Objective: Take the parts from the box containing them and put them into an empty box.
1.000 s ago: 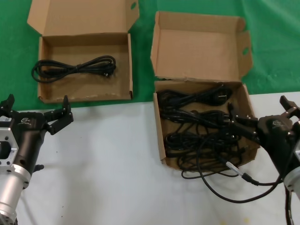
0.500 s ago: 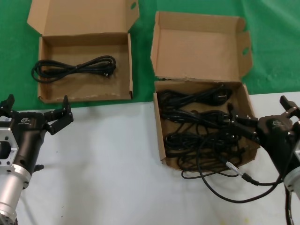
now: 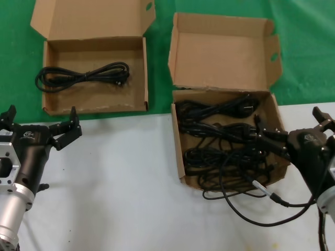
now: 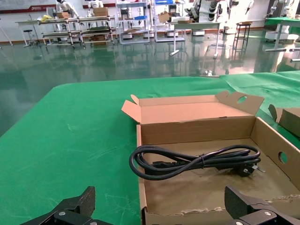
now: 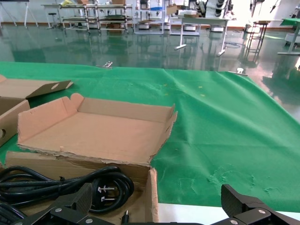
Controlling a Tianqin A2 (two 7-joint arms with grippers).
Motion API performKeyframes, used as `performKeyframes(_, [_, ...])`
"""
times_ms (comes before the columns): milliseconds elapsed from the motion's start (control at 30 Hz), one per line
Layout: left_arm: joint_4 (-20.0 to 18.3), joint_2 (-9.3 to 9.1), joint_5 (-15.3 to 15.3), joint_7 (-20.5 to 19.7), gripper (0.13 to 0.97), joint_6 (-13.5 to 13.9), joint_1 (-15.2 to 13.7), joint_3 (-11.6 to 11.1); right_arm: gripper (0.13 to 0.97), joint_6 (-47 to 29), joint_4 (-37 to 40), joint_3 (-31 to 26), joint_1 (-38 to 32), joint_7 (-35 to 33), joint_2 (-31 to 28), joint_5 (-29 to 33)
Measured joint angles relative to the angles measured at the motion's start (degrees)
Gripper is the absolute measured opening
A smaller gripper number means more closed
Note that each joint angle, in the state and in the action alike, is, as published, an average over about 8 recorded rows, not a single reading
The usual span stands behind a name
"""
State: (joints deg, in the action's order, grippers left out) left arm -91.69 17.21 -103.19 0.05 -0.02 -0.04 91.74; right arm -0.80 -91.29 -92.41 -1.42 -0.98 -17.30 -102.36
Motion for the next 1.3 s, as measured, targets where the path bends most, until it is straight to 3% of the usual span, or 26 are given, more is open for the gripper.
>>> performKeyframes(1300, [0.0,0.00,0.0,0.0,0.966,0.0,0.0,0.0,0.966,0.0,0.0,0.0,0.0,0.0,0.0,0.0])
